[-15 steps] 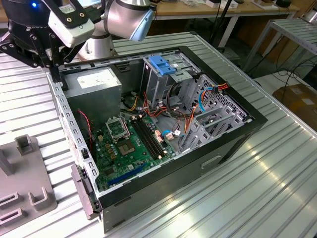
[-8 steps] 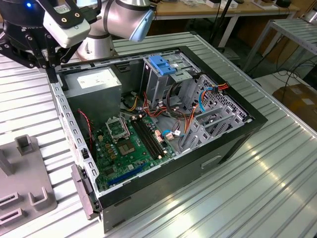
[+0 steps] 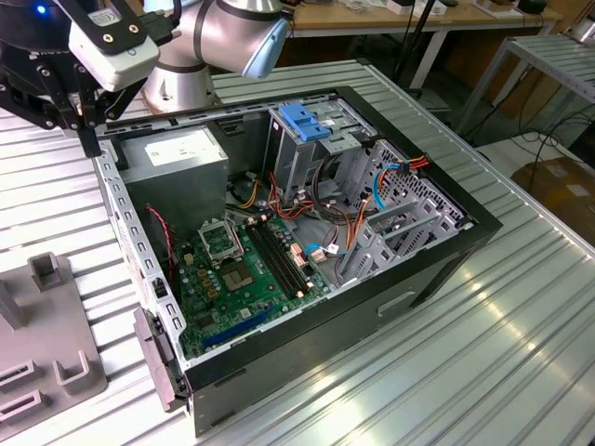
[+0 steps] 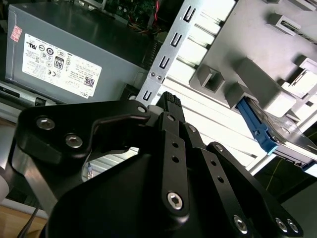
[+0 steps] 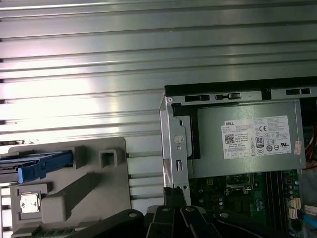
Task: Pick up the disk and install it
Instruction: 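Reach for the disk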
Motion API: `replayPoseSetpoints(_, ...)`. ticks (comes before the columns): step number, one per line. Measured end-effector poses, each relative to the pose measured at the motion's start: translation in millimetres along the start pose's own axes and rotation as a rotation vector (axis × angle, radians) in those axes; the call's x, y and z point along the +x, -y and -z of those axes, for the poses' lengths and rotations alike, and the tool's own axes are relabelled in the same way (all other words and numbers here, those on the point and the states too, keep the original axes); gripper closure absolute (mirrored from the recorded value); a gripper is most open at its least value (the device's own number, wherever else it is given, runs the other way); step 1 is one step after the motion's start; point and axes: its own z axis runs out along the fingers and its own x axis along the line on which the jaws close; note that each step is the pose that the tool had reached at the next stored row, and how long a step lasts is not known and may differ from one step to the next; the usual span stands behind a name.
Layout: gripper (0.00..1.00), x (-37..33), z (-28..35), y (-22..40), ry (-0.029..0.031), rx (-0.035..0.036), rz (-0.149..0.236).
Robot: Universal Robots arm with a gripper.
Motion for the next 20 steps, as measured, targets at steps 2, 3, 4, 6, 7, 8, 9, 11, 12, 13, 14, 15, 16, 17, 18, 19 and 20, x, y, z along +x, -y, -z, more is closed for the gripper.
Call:
replayPoseSetpoints(2, 0.90, 1.6, 0.0, 0.1, 0.0000, 0.0000, 0.000)
replayPoseSetpoints(3, 0.90, 2.4, 0.1, 0.2, 0.0000, 0.0000, 0.000)
replayPoseSetpoints(4, 0.90, 3.5, 0.1, 0.3, 0.0000, -0.0001, 0.000)
replayPoseSetpoints(6, 0.90, 5.3, 0.1, 0.4, 0.0000, 0.0000, 0.000)
replayPoseSetpoints(7, 0.90, 6.1, 0.1, 0.4, 0.0000, -0.0001, 0.000)
replayPoseSetpoints(8, 0.90, 6.8, 0.2, 0.5, 0.0000, 0.0000, 0.000)
replayPoseSetpoints(9, 0.90, 7.6, 0.2, 0.6, 0.0000, 0.0000, 0.000)
replayPoseSetpoints(11, 0.90, 10.3, 0.3, 0.8, 0.0000, 0.0000, 0.000)
replayPoseSetpoints(12, 0.90, 11.2, 0.3, 0.8, 0.0000, 0.0000, 0.000)
replayPoseSetpoints(13, 0.90, 12.0, 0.3, 0.9, 0.0000, 0.0000, 0.000)
replayPoseSetpoints(14, 0.90, 12.8, 0.3, 1.0, 0.0000, 0.0000, 0.000)
replayPoseSetpoints(15, 0.90, 13.6, 0.3, 1.0, 0.0000, 0.0000, 0.000)
replayPoseSetpoints(16, 0.90, 14.4, 0.3, 1.1, 0.0000, -0.0001, 0.000)
replayPoseSetpoints(17, 0.90, 15.5, 0.4, 1.2, -0.0001, 0.0001, 0.000)
replayPoseSetpoints(18, 0.90, 16.4, 0.4, 1.2, -0.0001, 0.0001, 0.000)
replayPoseSetpoints(19, 0.90, 17.2, 0.5, 1.3, 0.0000, 0.0000, 0.000)
replayPoseSetpoints(20, 0.90, 18.1, 0.5, 1.4, 0.0000, 0.0000, 0.000)
